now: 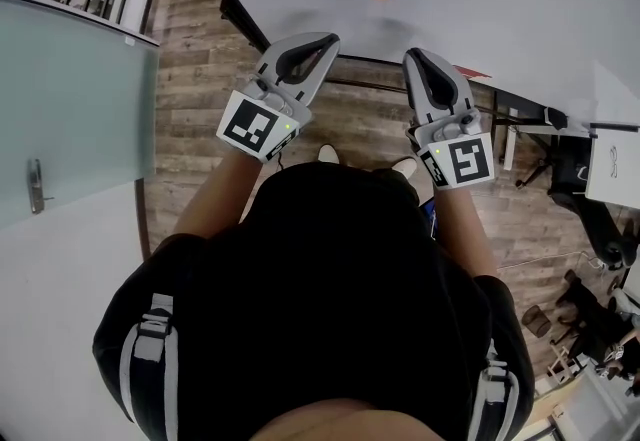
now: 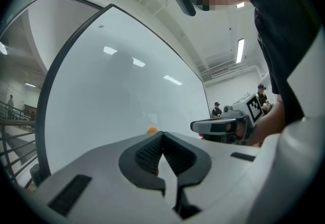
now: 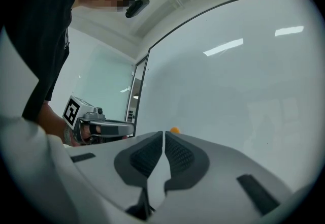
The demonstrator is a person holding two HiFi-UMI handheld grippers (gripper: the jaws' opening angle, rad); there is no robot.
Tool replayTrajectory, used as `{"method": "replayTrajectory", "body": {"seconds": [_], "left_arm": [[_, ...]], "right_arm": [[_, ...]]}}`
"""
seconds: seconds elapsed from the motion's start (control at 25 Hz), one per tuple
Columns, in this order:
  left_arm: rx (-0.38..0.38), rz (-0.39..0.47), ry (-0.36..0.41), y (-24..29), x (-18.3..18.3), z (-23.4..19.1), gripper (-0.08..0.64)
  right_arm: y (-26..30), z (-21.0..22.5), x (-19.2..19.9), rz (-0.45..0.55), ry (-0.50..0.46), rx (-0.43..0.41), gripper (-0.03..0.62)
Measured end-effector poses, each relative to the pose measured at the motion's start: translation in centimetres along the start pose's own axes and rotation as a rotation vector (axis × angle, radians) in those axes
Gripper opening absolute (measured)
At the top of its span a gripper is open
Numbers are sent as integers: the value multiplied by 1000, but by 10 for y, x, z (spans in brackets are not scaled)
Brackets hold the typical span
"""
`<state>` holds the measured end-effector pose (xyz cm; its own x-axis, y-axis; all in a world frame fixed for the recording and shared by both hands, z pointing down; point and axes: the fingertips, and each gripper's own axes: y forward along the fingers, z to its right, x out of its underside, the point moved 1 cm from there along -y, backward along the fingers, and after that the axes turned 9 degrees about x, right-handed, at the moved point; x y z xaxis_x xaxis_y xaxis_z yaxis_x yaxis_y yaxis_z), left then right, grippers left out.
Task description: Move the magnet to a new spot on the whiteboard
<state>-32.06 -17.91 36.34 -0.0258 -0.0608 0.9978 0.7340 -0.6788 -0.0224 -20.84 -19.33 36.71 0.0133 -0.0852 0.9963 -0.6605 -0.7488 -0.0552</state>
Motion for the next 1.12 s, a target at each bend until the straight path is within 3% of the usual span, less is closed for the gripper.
{"method": "replayTrajectory", "body": {"seconds": [1.12], "left_arm": [[6, -17, -17, 4, 20, 9, 2]], "right_arm": [[-5, 3, 10, -5, 36, 12, 0]]}}
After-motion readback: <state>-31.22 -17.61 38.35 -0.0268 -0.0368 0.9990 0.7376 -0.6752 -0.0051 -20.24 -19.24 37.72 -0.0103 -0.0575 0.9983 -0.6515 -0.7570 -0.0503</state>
